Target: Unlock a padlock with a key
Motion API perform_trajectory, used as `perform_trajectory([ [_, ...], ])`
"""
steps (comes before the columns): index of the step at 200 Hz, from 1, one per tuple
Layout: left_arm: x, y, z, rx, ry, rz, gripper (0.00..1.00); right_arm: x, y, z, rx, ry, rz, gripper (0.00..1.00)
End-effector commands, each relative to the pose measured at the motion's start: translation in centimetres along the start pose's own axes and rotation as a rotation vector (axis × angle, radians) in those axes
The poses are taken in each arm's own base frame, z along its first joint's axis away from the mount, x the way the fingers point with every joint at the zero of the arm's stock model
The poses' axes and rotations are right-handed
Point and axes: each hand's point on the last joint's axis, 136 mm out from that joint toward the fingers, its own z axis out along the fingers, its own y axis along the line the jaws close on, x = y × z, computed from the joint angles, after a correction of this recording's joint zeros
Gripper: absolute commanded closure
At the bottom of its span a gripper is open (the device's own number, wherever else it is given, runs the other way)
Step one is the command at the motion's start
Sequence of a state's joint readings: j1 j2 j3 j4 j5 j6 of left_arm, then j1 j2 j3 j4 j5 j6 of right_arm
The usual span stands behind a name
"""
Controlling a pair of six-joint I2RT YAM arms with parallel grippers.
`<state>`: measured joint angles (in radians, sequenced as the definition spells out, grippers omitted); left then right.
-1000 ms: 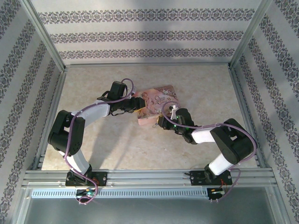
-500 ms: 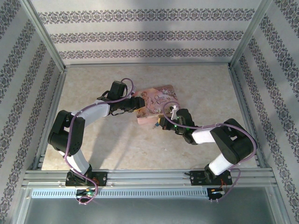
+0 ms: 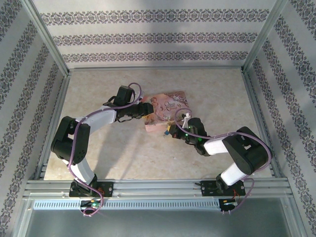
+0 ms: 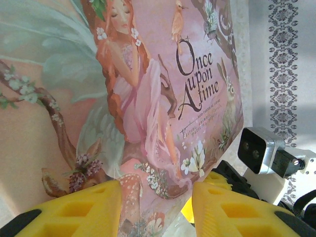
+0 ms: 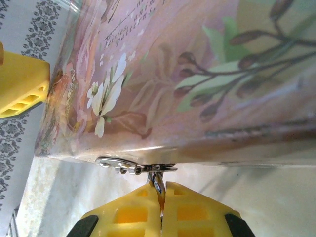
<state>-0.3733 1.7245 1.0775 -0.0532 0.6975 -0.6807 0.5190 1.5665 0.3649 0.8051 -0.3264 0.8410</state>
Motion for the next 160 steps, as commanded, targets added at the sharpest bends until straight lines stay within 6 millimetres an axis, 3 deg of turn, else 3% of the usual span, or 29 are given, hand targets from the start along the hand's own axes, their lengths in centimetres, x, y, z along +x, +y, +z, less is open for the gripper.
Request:
perform_trajectory([
  [1, 2.5, 4.2, 1.5, -0.116, 0.056, -0.044, 0.57, -3.0, 1.0, -1.1, -0.027, -0.130, 0.021, 1.00],
  [62, 3.0, 4.8, 1.6, -0.123, 0.060, -0.057, 0.58, -2.7, -0.9, -2.3, 0.029, -0.176, 0.076, 1.00],
  [89, 3.1, 4.8, 1.7, -0.118, 0.061, -0.060, 0.58, -2.4, -1.0, -1.8, 0.027, -0.149, 0.072, 1.00],
  [141, 2.8, 4.2, 1.5, -0.101, 0.055, -0.058, 0.58, -1.2, -1.1, -0.8, 0.003, -0.088, 0.071, 0.80],
  [160, 2.8, 4.1, 1.5, -0.102, 0.056, -0.056, 0.58, -0.9, -1.1, -0.9, 0.000, -0.080, 0.069, 0.78],
])
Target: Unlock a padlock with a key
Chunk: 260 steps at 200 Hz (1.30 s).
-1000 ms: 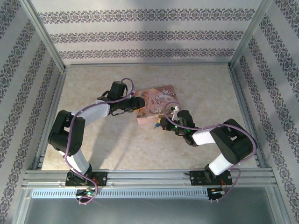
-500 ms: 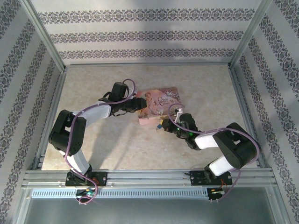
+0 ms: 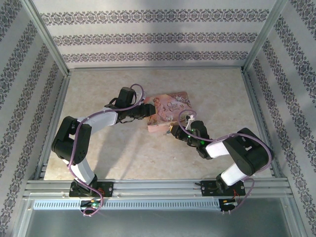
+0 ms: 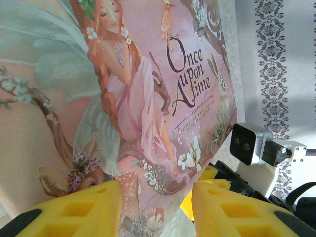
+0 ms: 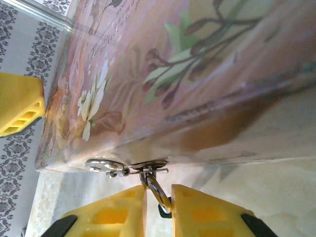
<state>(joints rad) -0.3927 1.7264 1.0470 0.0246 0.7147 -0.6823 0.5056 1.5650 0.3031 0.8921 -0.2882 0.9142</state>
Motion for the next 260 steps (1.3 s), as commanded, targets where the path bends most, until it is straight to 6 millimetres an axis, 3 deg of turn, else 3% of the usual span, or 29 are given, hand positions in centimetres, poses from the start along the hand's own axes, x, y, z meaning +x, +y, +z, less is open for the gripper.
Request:
perform_trajectory([
  [1, 2.5, 4.8, 0.7, -0.143, 0.059, -0.094, 0.58, -0.7, 0.0, 0.0, -0.012, -0.024, -0.002, 0.78],
  [50, 2.2, 4.5, 0.6, -0.139, 0.054, -0.090, 0.58, -0.4, -0.2, 0.0, -0.007, -0.016, -0.009, 0.77],
  [126, 2.3, 5.1, 0.5, -0.163, 0.053, -0.091, 0.58, -0.3, -0.9, -0.2, 0.016, -0.031, -0.002, 0.97],
  [156, 2.5, 5.8, 0.7, -0.186, 0.061, -0.097, 0.58, -0.5, -1.1, -0.5, 0.023, -0.044, 0.007, 0.99],
  [260, 3.4, 7.3, 1.1, -0.221, 0.081, -0.107, 0.58, -3.6, -0.7, -2.1, -0.011, -0.191, 0.083, 1.00],
])
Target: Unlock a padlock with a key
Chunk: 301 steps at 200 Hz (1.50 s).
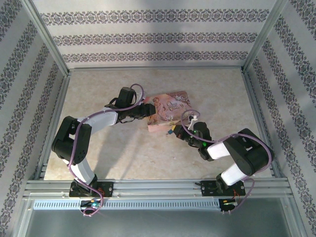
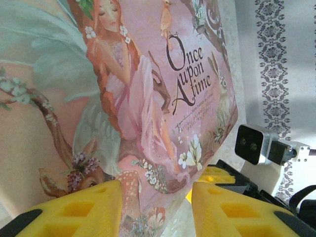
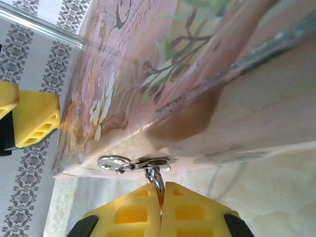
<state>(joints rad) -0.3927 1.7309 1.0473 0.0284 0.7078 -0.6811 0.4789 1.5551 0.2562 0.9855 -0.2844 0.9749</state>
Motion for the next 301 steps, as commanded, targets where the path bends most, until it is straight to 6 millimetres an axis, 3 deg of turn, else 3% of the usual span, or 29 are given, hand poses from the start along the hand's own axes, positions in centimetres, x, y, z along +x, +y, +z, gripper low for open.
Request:
perform_trajectory([
  [1, 3.5, 7.1, 1.0, -0.216, 0.086, -0.108, 0.58, -2.8, -0.5, -1.1, 0.016, -0.136, 0.027, 1.00],
  [84, 2.5, 5.2, 0.2, -0.176, 0.056, -0.082, 0.56, -3.7, -1.5, -2.9, 0.060, -0.206, 0.039, 1.00],
  [150, 2.3, 4.4, 0.0, -0.139, 0.045, -0.090, 0.55, -3.2, -2.1, -2.2, 0.074, -0.178, 0.073, 1.00],
  [212, 0.9, 0.4, -2.0, -0.118, 0.000, 0.002, 0.55, -3.0, -3.7, -2.2, 0.123, -0.198, 0.160, 1.00],
  [260, 0.9, -2.7, 0.4, -0.074, 0.036, 0.057, 0.55, -2.7, -4.1, -1.9, 0.134, -0.187, 0.218, 1.00],
  [301, 0.9, -3.9, 3.1, -0.062, 0.069, 0.090, 0.55, -2.6, -4.2, -1.6, 0.133, -0.180, 0.258, 1.00],
])
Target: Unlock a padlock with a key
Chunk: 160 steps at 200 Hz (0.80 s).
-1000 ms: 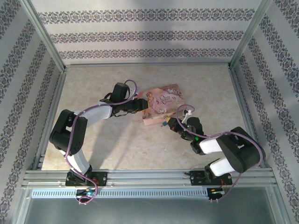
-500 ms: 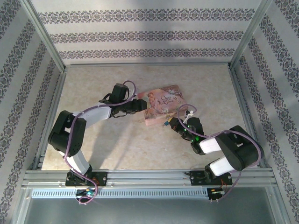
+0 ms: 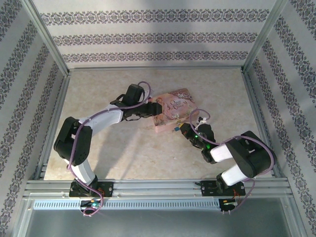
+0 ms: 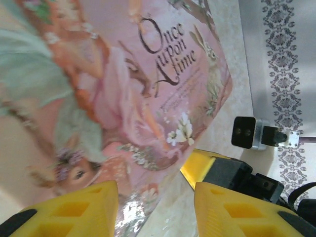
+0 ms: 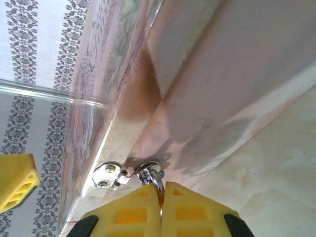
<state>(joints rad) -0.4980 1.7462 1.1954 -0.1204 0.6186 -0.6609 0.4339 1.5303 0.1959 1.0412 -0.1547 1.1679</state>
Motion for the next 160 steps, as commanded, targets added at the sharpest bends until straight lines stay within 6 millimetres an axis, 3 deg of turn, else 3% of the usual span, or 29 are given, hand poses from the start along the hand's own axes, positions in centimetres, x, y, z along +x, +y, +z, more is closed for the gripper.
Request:
perform_trajectory([
  [1, 0.4, 0.1, 1.8, -0.018, 0.038, 0.019, 0.55, -0.4, -1.9, 0.2, 0.072, -0.023, 0.048, 1.00],
  [31, 1.0, 1.2, 3.6, -0.033, 0.077, 0.002, 0.56, -0.6, -1.9, 0.1, 0.072, -0.030, 0.049, 1.00],
  [62, 2.2, 4.0, 4.1, -0.107, 0.110, -0.018, 0.56, -0.9, -1.8, 0.1, 0.060, -0.009, 0.041, 1.00],
  [103, 2.9, 7.6, 3.4, -0.171, 0.111, -0.080, 0.56, -2.0, -1.9, -0.2, 0.044, -0.018, 0.051, 1.00],
  [160, 2.4, 8.6, 2.3, -0.179, 0.087, -0.097, 0.56, -3.3, -1.0, -1.0, 0.029, -0.042, 0.026, 1.00],
])
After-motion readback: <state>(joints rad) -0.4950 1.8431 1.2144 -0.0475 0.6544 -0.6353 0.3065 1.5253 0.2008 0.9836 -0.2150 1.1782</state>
